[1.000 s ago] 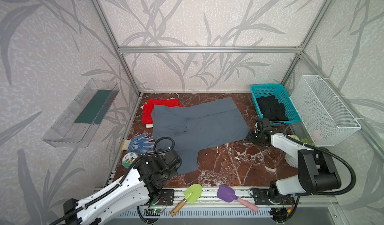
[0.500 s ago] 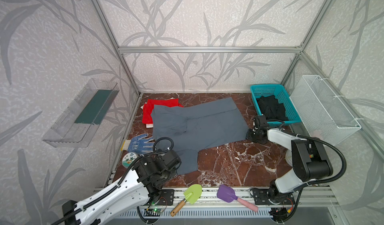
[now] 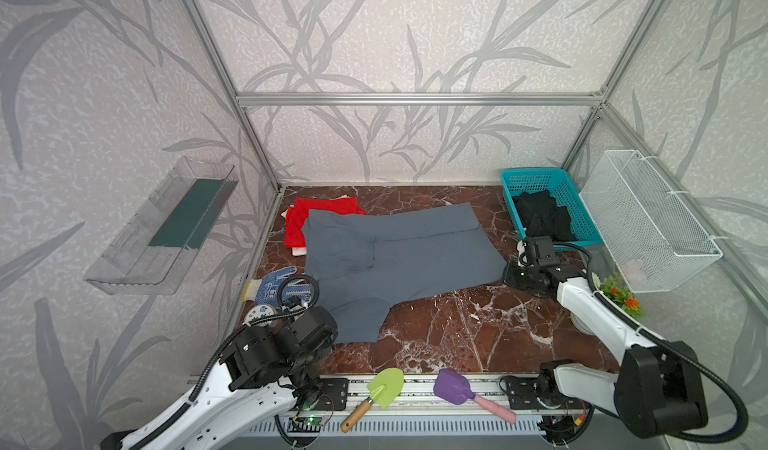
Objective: Fold and stack the t-shirts
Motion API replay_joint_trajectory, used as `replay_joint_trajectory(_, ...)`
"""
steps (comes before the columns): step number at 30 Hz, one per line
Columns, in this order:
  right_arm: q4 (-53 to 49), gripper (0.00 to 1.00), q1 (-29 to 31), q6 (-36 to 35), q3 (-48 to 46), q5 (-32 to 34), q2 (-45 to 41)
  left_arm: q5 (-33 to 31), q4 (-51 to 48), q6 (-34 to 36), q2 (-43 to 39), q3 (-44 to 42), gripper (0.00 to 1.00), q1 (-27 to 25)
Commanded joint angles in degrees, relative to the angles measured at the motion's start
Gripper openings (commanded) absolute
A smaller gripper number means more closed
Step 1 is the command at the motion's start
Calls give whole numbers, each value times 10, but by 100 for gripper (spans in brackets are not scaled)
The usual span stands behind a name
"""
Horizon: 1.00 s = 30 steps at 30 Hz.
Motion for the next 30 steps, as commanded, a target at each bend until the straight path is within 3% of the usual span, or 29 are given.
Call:
replay_joint_trajectory(1,-40,0,0,2,-26,-9,-34,-41,-31,15,1,21,0,-1)
replay_joint_trajectory(6,-28,0,1,-3,-12,-21,-18,-66,40,42,31,26,0,1)
replay_joint_trajectory(11,-21,0,1,-11,50,-27,35,-49,134,71,78,12,0,31)
replay_joint_trajectory(14,-14,0,1,-13,89,-29,74,-6,182,112,108,10,0,104)
replay_joint_trajectory(20,6,0,1,-20,160,-58,157,20,211,208,152,64,0,256)
replay_joint_trajectory(30,7,0,1,-23,276,-71,262,79,268,309,262,148,0,427)
